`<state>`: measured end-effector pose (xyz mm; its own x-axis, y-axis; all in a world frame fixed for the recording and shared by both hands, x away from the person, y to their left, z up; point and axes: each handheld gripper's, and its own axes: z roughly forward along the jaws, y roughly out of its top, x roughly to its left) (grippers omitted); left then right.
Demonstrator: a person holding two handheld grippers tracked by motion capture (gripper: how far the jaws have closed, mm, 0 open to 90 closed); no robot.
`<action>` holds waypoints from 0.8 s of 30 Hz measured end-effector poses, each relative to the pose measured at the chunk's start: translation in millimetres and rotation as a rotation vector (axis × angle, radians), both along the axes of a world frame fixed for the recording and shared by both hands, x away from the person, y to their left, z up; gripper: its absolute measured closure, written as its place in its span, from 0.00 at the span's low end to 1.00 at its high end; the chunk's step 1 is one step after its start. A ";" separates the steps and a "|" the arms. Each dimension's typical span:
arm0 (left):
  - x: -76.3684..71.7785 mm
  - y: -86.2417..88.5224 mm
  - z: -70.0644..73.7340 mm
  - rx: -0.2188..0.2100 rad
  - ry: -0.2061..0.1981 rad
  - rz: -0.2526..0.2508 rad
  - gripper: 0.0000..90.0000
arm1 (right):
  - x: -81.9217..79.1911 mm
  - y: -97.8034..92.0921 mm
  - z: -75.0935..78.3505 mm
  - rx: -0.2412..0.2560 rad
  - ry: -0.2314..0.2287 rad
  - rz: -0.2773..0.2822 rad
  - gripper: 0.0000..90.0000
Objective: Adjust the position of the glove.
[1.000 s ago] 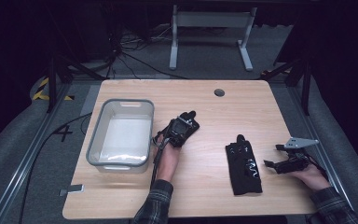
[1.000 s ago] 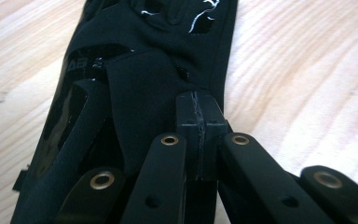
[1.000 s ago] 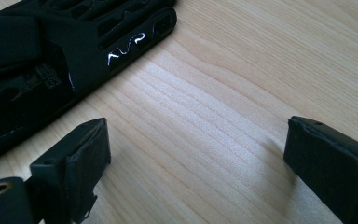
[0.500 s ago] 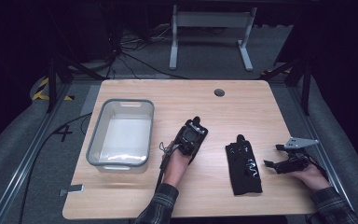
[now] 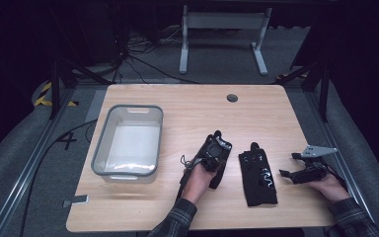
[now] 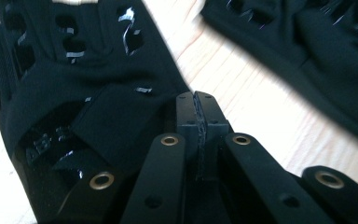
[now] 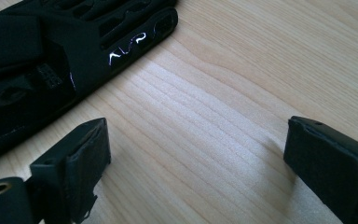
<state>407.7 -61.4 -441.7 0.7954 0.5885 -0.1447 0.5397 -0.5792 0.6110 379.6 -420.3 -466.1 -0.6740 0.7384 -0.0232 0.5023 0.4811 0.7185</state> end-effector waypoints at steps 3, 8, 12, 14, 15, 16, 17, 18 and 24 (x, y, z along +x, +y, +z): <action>2.1 5.4 6.9 -0.023 -0.010 0.009 0.99 | 0.0 0.0 0.0 0.000 0.000 0.000 0.08; 10.2 16.4 16.4 -0.027 -0.038 0.043 1.00 | 0.0 0.0 0.0 0.000 0.000 0.001 0.08; 23.5 33.5 21.8 -0.021 -0.060 0.082 1.00 | 0.0 0.0 0.0 0.000 0.000 0.001 0.08; 30.2 42.2 18.9 -0.030 -0.055 0.112 1.00 | 0.0 0.0 0.0 0.000 0.000 0.001 0.08; 32.6 44.8 16.2 -0.022 -0.049 0.125 1.00 | 0.0 0.0 0.0 0.000 0.000 0.000 0.08; 34.5 46.6 13.9 -0.015 -0.044 0.128 1.00 | 0.0 0.0 0.0 0.000 0.000 0.001 0.08; 36.2 48.3 10.5 -0.012 -0.034 0.137 1.00 | -0.1 0.0 -0.1 0.000 0.000 0.000 0.08; 37.8 49.6 7.1 -0.005 -0.024 0.139 1.00 | -0.1 0.1 -0.1 0.000 0.000 0.000 0.08; 38.6 45.7 -7.3 0.035 -0.010 0.141 1.00 | -0.1 0.1 -0.1 0.000 0.000 0.000 0.08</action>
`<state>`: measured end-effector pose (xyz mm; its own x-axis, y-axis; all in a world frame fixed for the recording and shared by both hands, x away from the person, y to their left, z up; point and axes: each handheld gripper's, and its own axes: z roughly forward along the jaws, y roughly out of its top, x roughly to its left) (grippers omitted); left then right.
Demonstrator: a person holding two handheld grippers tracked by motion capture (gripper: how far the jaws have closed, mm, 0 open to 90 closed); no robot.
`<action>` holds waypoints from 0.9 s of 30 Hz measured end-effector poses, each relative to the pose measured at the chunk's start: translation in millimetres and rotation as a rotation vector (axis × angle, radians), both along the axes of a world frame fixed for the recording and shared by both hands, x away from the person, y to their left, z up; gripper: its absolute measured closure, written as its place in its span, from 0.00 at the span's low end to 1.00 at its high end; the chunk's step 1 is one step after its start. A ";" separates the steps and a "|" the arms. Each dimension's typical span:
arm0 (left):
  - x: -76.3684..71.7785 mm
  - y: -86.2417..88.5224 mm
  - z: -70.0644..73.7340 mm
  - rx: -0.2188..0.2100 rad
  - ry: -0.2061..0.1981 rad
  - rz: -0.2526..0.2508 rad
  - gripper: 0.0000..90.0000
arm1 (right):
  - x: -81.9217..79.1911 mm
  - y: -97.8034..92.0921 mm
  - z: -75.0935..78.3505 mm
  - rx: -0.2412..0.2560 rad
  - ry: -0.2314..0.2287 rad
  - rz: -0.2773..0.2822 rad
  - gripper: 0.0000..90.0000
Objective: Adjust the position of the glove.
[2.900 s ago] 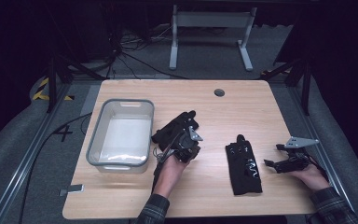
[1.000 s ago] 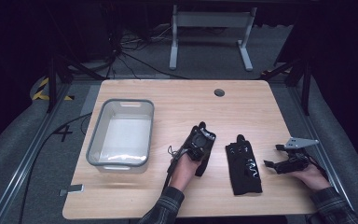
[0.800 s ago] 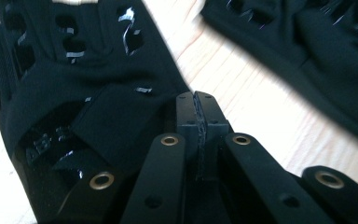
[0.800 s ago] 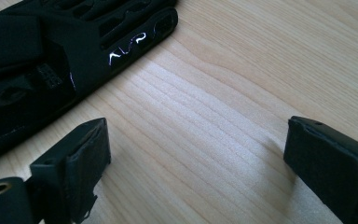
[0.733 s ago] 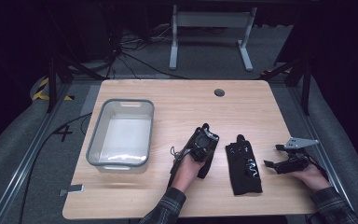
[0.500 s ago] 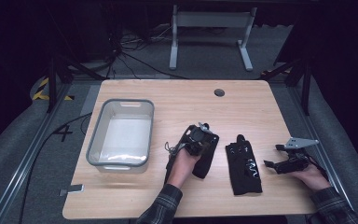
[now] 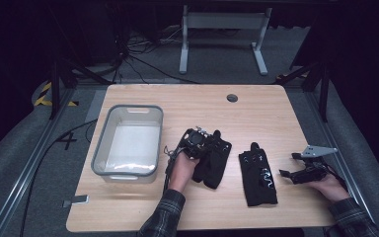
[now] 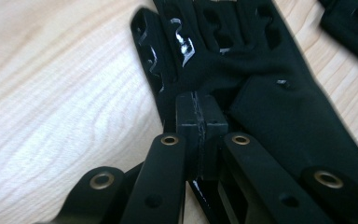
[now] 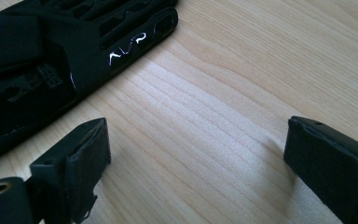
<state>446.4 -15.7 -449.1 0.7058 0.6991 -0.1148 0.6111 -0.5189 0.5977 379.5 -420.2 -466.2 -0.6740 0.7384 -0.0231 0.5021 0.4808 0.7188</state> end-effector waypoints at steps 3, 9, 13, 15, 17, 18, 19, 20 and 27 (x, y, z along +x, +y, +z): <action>-3.9 -4.1 0.9 0.019 -0.004 -0.011 1.00 | 0.0 0.0 0.0 0.000 0.000 0.000 0.08; -17.3 -5.2 1.4 0.026 0.005 -0.041 1.00 | -0.1 0.0 0.0 0.000 0.000 0.000 0.08; -25.6 -5.5 2.0 0.029 0.014 -0.054 1.00 | -0.2 0.0 -0.1 0.000 0.000 0.000 0.08; -34.5 -5.2 1.3 0.016 0.023 -0.067 1.00 | -0.2 0.0 -0.1 0.000 -0.001 0.001 0.08; -40.3 -5.3 0.4 0.003 0.026 -0.069 1.00 | -0.2 0.1 -0.1 0.001 -0.001 0.001 0.08; -40.3 -5.3 0.4 0.003 0.026 -0.069 1.00 | -0.2 0.1 -0.1 0.001 -0.001 0.001 0.08; -43.3 -5.8 0.1 -0.002 0.028 -0.072 1.00 | -0.3 0.2 -0.2 0.001 -0.002 0.002 0.08; -44.8 -6.0 0.2 -0.003 0.032 -0.073 1.00 | -0.3 0.2 -0.2 0.001 -0.002 0.003 0.08; -48.0 -5.5 -0.6 -0.028 0.033 -0.052 0.99 | -3.5 2.4 3.9 -0.002 -0.007 0.037 0.30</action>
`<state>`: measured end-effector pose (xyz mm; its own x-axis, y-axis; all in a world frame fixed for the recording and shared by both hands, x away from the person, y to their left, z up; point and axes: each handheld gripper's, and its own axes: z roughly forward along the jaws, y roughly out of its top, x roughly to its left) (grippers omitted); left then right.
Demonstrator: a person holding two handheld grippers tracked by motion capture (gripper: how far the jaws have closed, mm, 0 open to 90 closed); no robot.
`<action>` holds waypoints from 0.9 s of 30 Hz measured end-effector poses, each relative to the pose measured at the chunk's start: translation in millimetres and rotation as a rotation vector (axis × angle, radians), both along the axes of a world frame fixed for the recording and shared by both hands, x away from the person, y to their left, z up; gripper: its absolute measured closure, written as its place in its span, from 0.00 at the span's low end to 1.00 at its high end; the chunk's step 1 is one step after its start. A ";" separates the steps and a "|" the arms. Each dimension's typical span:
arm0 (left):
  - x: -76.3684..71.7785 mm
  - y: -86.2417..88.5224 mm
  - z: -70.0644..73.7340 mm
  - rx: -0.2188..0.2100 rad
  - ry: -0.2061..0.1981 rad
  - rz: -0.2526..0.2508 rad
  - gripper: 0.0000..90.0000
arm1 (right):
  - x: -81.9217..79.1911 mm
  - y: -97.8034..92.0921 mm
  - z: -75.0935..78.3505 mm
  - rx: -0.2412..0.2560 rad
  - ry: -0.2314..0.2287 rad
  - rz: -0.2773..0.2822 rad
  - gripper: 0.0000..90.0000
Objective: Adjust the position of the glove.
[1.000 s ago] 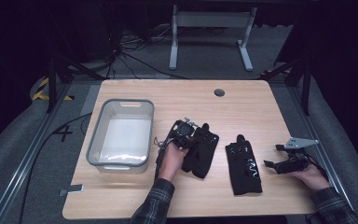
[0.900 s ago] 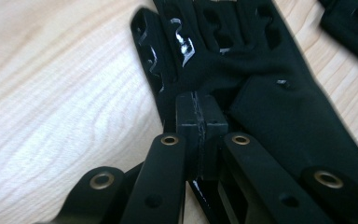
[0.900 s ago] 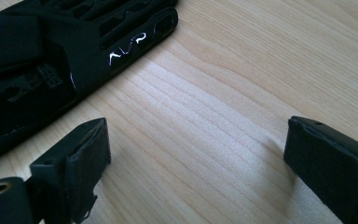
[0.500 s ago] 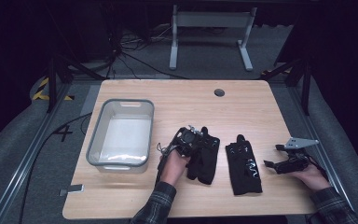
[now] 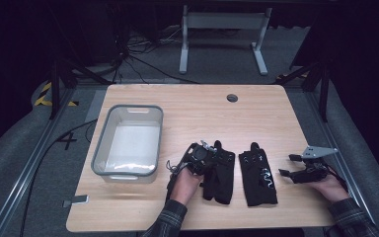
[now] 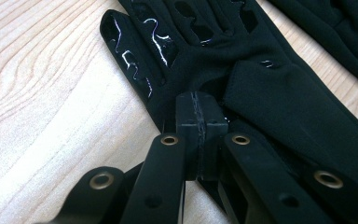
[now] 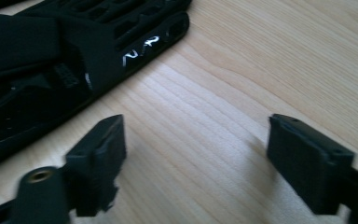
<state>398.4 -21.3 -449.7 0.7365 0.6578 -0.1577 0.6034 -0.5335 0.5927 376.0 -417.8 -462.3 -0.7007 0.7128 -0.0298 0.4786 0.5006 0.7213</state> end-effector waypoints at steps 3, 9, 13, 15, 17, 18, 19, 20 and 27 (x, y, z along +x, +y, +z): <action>-2.4 1.2 3.0 0.004 -0.014 0.003 0.98 | -5.6 4.4 5.4 0.026 -0.011 0.057 0.53; -14.0 10.5 11.5 -0.022 -0.027 0.002 0.97 | -14.6 20.2 14.0 0.061 0.027 0.148 0.85; -24.5 13.9 9.3 -0.011 -0.012 -0.014 0.98 | -19.3 33.8 15.3 0.070 0.055 0.211 0.96; -28.3 13.5 6.1 -0.016 -0.003 -0.025 0.98 | -20.8 39.8 14.0 0.068 0.070 0.235 0.99; -31.3 9.6 2.2 -0.007 0.013 -0.041 0.98 | -21.4 44.5 11.6 0.050 0.081 0.250 0.99; -31.9 8.0 1.1 -0.007 0.015 -0.046 0.98 | -21.1 45.4 10.6 0.041 0.083 0.255 1.00; -32.8 5.8 0.5 -0.010 0.018 -0.052 0.98 | -21.2 46.1 9.9 0.042 0.087 0.256 1.00; -33.8 3.3 1.1 -0.003 0.013 -0.063 0.98 | -20.9 46.3 9.7 0.039 0.093 0.258 1.00; -35.2 -3.7 0.5 -0.004 0.007 -0.077 0.98 | -20.2 49.4 8.7 0.039 0.091 0.267 0.99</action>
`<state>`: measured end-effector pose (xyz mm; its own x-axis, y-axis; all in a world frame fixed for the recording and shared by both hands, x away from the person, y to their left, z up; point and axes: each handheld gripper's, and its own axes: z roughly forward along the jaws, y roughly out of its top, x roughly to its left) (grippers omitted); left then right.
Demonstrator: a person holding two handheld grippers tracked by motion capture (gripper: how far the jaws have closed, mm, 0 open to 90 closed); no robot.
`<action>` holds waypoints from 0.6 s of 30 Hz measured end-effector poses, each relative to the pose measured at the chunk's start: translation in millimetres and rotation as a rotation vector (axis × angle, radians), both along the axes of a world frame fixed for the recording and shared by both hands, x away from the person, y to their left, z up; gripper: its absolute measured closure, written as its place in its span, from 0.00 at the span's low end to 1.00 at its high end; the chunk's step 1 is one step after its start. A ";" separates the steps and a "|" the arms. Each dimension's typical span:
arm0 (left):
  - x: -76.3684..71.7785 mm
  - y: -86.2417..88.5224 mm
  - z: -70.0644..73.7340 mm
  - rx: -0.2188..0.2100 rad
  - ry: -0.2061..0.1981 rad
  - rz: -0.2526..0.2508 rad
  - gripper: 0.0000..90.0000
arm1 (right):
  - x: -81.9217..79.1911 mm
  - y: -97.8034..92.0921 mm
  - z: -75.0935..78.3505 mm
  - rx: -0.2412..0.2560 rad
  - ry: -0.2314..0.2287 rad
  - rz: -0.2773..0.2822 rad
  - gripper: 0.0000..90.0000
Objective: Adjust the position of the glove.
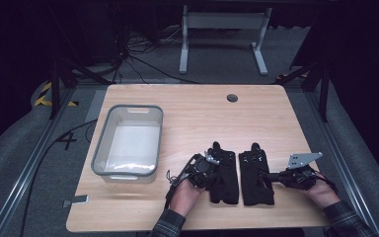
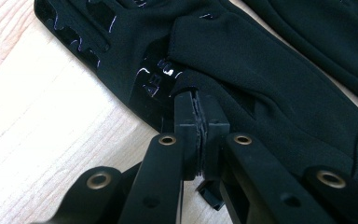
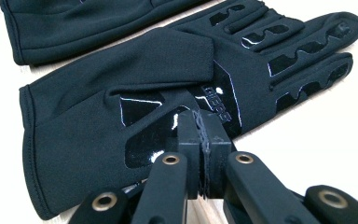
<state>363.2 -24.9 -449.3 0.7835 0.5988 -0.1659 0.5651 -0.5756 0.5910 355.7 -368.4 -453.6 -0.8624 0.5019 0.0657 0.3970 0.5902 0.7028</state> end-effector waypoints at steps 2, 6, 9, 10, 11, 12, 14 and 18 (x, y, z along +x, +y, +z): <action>0.2 -0.9 0.1 0.003 -0.003 -0.004 0.98 | 0.3 1.6 -0.2 0.002 -0.004 0.003 0.99; -0.1 -3.8 -0.2 0.002 -0.024 -0.011 0.98 | 1.5 3.8 -0.2 0.002 -0.004 0.007 0.99; -0.3 -2.6 2.0 -0.010 -0.035 0.001 0.94 | 1.6 4.0 1.5 0.004 -0.013 0.006 0.99; -0.5 -0.6 3.7 -0.021 -0.038 0.006 0.92 | 1.5 3.2 3.1 0.014 -0.016 0.004 0.99; -0.5 1.7 5.4 -0.036 -0.042 0.016 0.90 | 1.5 2.2 5.2 0.027 -0.019 0.001 1.00; -0.1 4.6 7.2 -0.047 -0.044 0.025 0.88 | 1.5 1.6 7.0 0.036 -0.022 -0.002 1.00; 0.6 7.3 8.2 -0.055 -0.041 0.040 0.82 | 1.5 1.4 8.2 0.046 -0.023 -0.001 1.00; 7.8 15.0 5.0 -0.064 -0.027 0.082 0.72 | 0.3 6.6 8.1 0.052 -0.020 0.014 1.00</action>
<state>371.0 -9.9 -444.2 0.7373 0.6498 -0.1849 0.5917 -0.4890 0.6409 356.1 -361.7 -445.5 -0.8707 0.4863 0.0742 0.3749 0.5584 0.7400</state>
